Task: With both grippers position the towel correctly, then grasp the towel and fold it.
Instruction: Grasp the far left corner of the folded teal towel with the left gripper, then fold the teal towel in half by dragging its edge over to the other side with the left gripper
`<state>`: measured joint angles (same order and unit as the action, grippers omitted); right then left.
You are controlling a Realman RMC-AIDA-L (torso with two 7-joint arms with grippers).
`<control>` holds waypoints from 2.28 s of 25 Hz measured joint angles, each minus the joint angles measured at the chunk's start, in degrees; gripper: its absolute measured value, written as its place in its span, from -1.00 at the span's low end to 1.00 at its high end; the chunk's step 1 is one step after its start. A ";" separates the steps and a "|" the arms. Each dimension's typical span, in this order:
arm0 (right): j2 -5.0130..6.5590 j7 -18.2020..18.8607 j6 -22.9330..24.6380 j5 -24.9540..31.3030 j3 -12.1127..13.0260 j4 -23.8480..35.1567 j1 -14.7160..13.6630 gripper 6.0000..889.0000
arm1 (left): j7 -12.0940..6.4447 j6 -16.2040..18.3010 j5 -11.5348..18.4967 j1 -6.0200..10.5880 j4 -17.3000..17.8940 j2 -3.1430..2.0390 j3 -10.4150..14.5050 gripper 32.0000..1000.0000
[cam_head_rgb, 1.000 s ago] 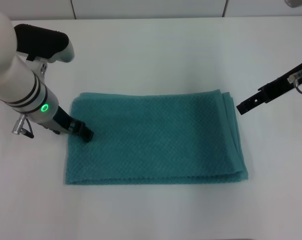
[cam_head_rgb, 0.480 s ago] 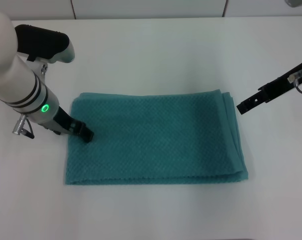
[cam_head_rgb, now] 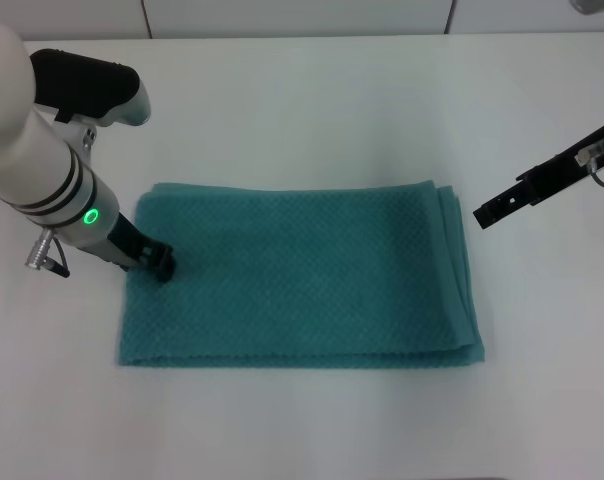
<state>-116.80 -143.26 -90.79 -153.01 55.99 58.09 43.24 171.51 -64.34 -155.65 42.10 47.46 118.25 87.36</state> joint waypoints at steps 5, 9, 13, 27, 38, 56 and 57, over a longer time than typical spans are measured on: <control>0.00 0.00 0.00 0.00 0.00 0.00 0.00 0.93 | -0.03 -0.10 0.00 0.11 0.00 -0.03 0.00 -0.10; 0.00 0.00 0.00 0.00 0.00 0.00 0.00 0.93 | -0.04 -0.16 0.00 0.17 0.04 -0.04 0.00 -0.33; 0.00 0.00 0.01 0.00 0.00 0.00 0.00 0.93 | -0.01 -0.21 0.00 0.17 0.11 -0.04 -0.14 -0.50; -0.01 0.18 0.92 0.00 0.00 -2.00 -0.09 0.93 | 0.05 -0.53 -0.02 0.17 0.44 -0.14 -0.38 -0.84; 0.00 0.07 1.33 0.00 0.00 -2.03 -0.53 0.93 | 0.02 -2.23 -4.00 -0.34 1.65 -0.65 -2.24 -0.89; 0.08 -0.24 1.32 0.00 0.00 -2.02 -0.61 0.93 | -0.21 -4.99 -9.13 -2.91 4.53 -2.81 -6.04 -0.89; 0.08 -0.24 1.32 0.00 0.00 -2.02 -0.61 0.93 | -0.22 -5.07 -9.14 -3.16 4.55 -3.26 -5.90 -0.89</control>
<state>-116.72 -143.50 -89.47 -153.02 55.99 56.07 42.63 171.28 -69.40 -164.79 38.94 52.00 114.99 81.46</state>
